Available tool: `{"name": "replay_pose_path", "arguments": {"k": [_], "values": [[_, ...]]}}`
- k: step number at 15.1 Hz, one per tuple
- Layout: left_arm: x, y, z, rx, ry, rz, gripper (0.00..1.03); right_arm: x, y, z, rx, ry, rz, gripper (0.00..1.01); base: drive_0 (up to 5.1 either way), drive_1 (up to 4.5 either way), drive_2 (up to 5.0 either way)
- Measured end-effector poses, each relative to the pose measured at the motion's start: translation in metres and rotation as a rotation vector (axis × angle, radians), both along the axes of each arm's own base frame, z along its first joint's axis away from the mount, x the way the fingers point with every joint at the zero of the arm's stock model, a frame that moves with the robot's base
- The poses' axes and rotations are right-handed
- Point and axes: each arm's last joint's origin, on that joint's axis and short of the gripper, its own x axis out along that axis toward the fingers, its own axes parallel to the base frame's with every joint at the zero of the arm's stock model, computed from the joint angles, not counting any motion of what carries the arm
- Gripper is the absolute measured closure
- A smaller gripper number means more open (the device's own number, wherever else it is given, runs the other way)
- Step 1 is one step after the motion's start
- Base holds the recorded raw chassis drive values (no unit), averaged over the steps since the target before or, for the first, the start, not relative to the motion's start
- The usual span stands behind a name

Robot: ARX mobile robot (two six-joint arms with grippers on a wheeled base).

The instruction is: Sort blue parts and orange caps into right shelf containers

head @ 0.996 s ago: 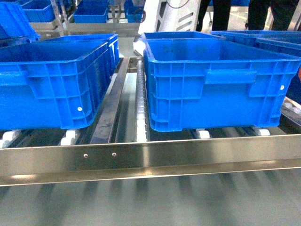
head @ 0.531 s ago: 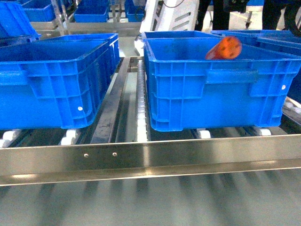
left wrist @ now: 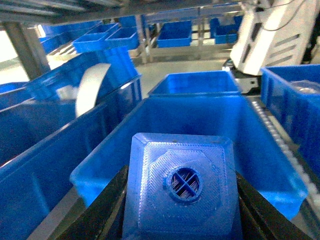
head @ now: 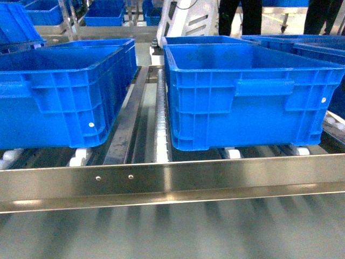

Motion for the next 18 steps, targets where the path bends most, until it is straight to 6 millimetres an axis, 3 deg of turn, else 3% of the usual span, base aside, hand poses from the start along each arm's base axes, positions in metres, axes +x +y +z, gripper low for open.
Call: {"name": "replay_pose_path", "arguments": {"k": [3, 5, 6, 7, 8, 9, 10, 11, 13, 14, 16, 17, 18], "values": [[0.105, 0.006, 0.016, -0.011, 0.071, -0.068, 0.58, 0.001, 0.0, 0.004, -0.002, -0.013, 0.003, 0.03, 0.0, 0.0, 0.0], [0.167, 0.02, 0.012, -0.028, 0.113, -0.017, 0.35, 0.001, 0.0, 0.004, -0.002, -0.015, 0.004, 0.03, 0.0, 0.0, 0.0], [0.174, 0.022, 0.006, -0.033, 0.11, -0.003, 0.24, 0.001, 0.0, 0.004, -0.002, -0.016, 0.004, 0.03, 0.0, 0.0, 0.0], [0.158, 0.019, -0.005, -0.048, 0.116, -0.016, 0.11, 0.001, 0.0, 0.004, -0.002, -0.015, 0.003, 0.03, 0.0, 0.0, 0.0], [0.123, 0.008, -0.001, -0.083, 0.06, -0.037, 0.03, 0.001, 0.0, 0.004, -0.002, -0.015, 0.004, 0.03, 0.0, 0.0, 0.0], [0.082, -0.006, 0.014, -0.082, -0.045, -0.065, 0.06, 0.001, 0.0, 0.004, -0.002, -0.016, 0.004, 0.03, 0.0, 0.0, 0.0], [0.036, -0.007, 0.025, -0.094, -0.116, -0.215, 0.18, 0.001, 0.0, 0.004, -0.001, -0.02, 0.003, 0.03, 0.0, 0.0, 0.0], [-0.006, -0.004, 0.011, -0.098, -0.129, -0.293, 0.33, -0.003, -0.004, 0.003, 0.052, -0.151, -0.083, 0.16, 0.0, 0.0, 0.0], [-0.037, -0.001, -0.044, -0.135, 0.014, -0.281, 0.6, -0.026, -0.018, -0.009, 0.088, -0.196, -0.115, 0.41, 0.0, 0.0, 0.0], [-0.049, -0.004, -0.061, -0.141, 0.057, -0.296, 0.72, -0.033, -0.024, -0.013, 0.093, -0.197, -0.123, 0.54, 0.0, 0.0, 0.0], [-0.068, -0.003, -0.054, -0.128, -0.032, -0.296, 0.98, -0.049, -0.031, -0.021, 0.095, -0.194, -0.116, 0.82, 0.0, 0.0, 0.0], [-0.078, -0.003, -0.061, -0.133, -0.021, -0.293, 1.01, -0.055, -0.034, -0.023, 0.096, -0.195, -0.117, 0.95, 0.0, 0.0, 0.0], [-0.086, -0.003, -0.072, -0.138, 0.015, -0.292, 1.01, -0.061, -0.037, -0.026, 0.099, -0.191, -0.12, 0.99, 0.0, 0.0, 0.0]]}}
